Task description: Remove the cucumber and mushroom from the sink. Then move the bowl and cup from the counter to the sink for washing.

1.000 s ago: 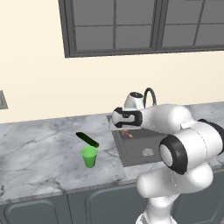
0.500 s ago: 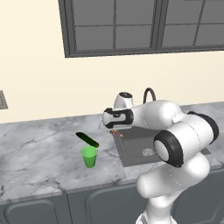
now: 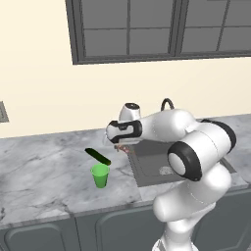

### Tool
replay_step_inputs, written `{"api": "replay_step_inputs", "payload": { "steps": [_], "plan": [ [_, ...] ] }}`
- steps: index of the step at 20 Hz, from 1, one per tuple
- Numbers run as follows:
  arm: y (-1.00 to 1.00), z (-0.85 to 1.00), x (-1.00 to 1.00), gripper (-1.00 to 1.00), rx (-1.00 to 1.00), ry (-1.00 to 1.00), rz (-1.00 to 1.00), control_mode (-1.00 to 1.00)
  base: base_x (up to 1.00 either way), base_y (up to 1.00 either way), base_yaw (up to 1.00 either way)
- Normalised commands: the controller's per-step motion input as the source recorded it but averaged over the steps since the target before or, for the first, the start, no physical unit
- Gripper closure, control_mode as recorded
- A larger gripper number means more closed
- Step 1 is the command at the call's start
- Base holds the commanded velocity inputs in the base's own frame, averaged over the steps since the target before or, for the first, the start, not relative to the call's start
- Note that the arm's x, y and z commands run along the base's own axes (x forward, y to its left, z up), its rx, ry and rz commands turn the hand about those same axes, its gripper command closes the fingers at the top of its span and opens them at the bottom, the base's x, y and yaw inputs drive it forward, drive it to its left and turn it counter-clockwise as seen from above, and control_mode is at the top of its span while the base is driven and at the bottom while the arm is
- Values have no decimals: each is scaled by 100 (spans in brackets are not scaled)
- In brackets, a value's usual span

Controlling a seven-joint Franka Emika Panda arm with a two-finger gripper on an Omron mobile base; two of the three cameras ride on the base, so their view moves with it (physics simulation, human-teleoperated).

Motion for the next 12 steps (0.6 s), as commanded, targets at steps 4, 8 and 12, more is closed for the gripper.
{"api": "replay_step_inputs", "payload": {
  "steps": [4, 8, 12],
  "plan": [
    [28, -7, 5, 100, 0, 0, 0, -100, 0, 0, 0],
    [19, -2, 12, 100, 0, -2, 0, -100, 0, 0, 0],
    [1, 0, 11, 100, 0, -1, 0, -100, 0, 0, 0]
  ]
}}
